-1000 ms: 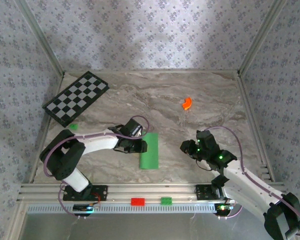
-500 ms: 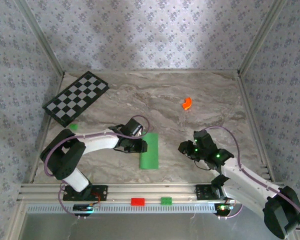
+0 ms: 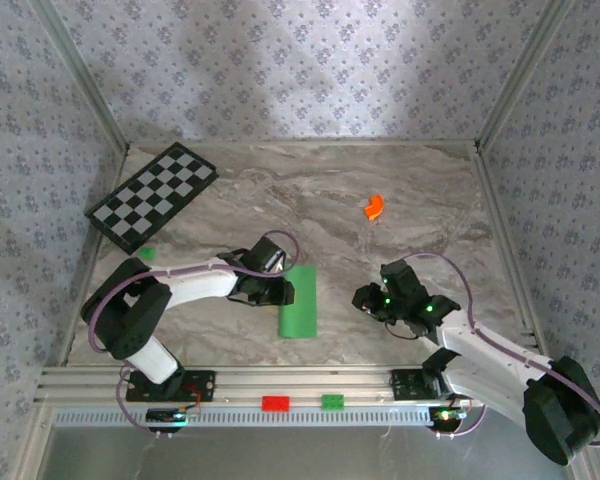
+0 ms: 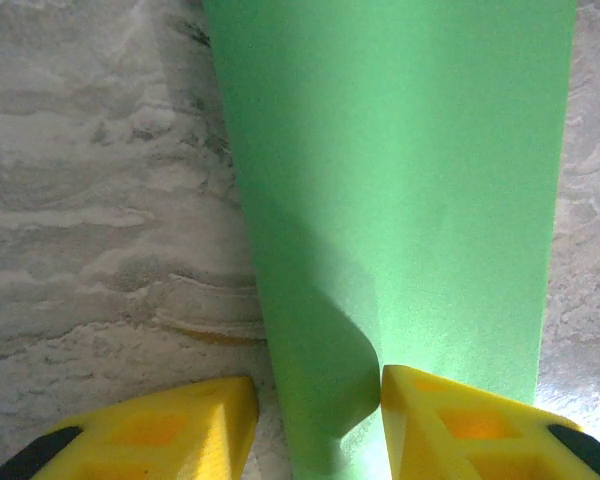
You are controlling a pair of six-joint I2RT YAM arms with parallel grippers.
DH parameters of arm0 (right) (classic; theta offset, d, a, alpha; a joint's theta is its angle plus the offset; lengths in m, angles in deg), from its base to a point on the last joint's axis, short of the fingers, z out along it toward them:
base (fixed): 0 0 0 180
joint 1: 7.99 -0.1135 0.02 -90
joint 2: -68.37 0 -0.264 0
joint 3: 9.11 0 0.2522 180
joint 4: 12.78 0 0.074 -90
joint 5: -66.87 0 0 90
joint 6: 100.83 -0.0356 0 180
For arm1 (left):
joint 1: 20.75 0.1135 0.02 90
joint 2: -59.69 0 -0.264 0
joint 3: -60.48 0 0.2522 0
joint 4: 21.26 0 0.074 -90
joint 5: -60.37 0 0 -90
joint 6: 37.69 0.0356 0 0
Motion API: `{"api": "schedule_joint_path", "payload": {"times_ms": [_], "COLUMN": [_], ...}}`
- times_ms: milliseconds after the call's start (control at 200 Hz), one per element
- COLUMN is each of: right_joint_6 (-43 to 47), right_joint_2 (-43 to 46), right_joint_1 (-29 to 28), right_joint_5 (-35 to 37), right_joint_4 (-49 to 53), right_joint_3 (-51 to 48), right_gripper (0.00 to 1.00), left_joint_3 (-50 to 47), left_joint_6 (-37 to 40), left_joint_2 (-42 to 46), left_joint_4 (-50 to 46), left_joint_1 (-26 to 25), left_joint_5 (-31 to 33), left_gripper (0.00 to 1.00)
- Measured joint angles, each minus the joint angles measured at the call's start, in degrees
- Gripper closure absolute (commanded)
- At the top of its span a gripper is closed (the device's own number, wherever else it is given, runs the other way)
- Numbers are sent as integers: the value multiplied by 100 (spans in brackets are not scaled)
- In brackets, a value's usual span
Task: Fold a paper plane with a square sheet of paper (pick it up from the middle)
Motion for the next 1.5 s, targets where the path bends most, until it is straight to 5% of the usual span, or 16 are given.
{"api": "schedule_joint_path", "payload": {"times_ms": [1499], "right_joint_6": [258], "right_joint_2": [-1692], "right_joint_1": [-573], "right_joint_5": [-103], "right_joint_4": [-369], "right_joint_3": [973], "right_gripper": [85], "left_joint_3": [192], "left_joint_6": [201], "left_joint_2": [-166], "left_joint_4": [-232], "left_joint_1": [11], "left_joint_5": [-90], "left_gripper": [58]}}
